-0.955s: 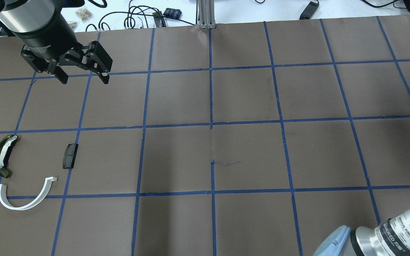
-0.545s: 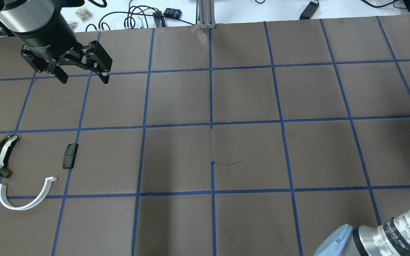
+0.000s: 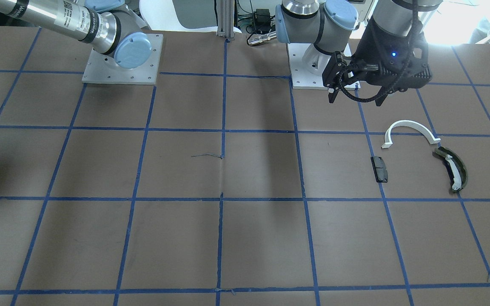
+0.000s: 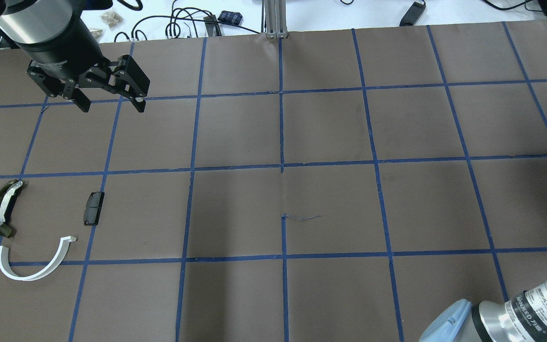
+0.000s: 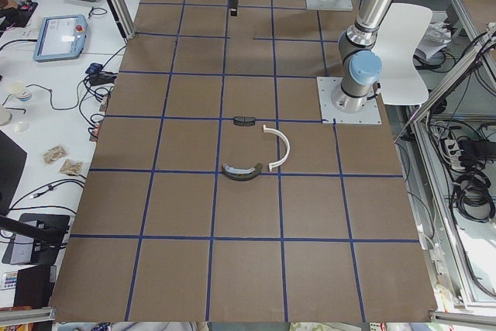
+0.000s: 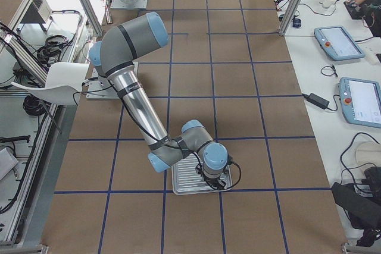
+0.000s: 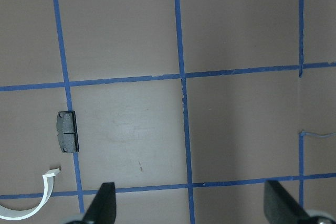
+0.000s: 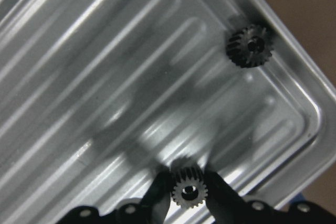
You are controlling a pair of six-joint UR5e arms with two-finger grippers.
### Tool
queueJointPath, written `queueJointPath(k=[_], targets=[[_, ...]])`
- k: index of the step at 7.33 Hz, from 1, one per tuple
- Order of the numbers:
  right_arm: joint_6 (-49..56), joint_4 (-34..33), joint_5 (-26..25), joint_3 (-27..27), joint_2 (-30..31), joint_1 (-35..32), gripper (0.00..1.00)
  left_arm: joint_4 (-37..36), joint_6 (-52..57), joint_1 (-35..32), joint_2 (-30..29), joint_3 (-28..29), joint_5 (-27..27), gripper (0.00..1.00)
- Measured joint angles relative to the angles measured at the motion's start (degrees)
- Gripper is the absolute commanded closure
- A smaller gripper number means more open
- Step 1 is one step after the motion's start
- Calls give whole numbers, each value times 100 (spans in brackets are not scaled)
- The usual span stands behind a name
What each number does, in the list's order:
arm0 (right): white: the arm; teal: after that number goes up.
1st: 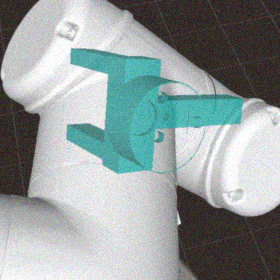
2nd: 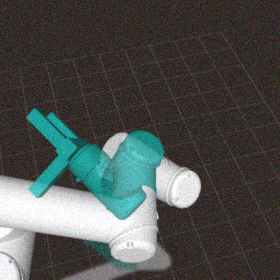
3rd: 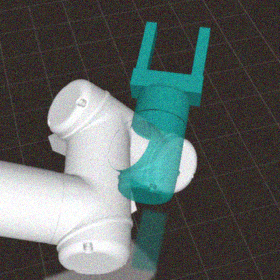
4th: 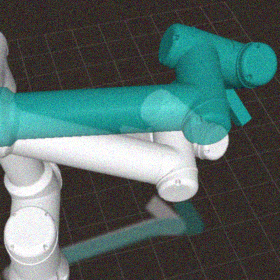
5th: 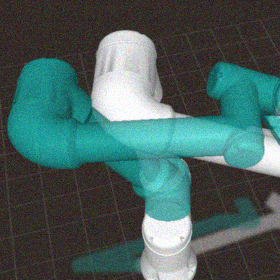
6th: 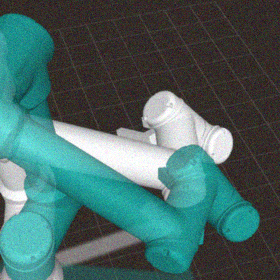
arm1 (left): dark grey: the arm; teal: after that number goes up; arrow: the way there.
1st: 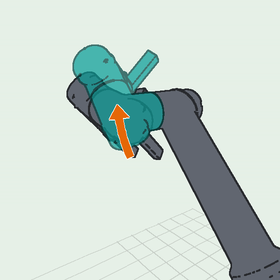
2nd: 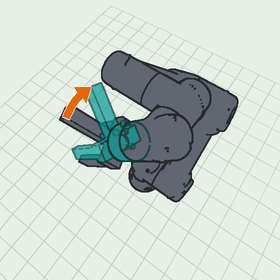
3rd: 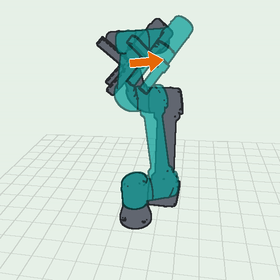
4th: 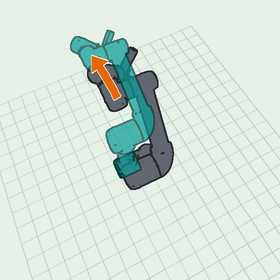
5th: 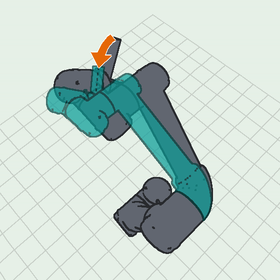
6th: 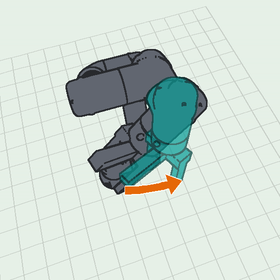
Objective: Place bearing gear from tray to pile
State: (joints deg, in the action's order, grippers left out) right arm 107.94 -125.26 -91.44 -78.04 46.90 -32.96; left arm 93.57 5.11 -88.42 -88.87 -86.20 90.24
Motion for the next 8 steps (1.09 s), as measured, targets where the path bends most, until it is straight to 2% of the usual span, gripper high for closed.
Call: queueJointPath(k=[2,4,6,8], targets=[[-183,314,79,7,217,-13,100,3,6,0,8,-2,0,0],[-1274,1102,539,21,1107,-360,98,-3,10,0,10,1,0,0],[-2547,1723,672,5,1989,-1437,96,1,15,-1,10,-1,1,0],[-4266,2159,422,-79,2628,-2962,96,3,22,-1,10,-2,2,0]])
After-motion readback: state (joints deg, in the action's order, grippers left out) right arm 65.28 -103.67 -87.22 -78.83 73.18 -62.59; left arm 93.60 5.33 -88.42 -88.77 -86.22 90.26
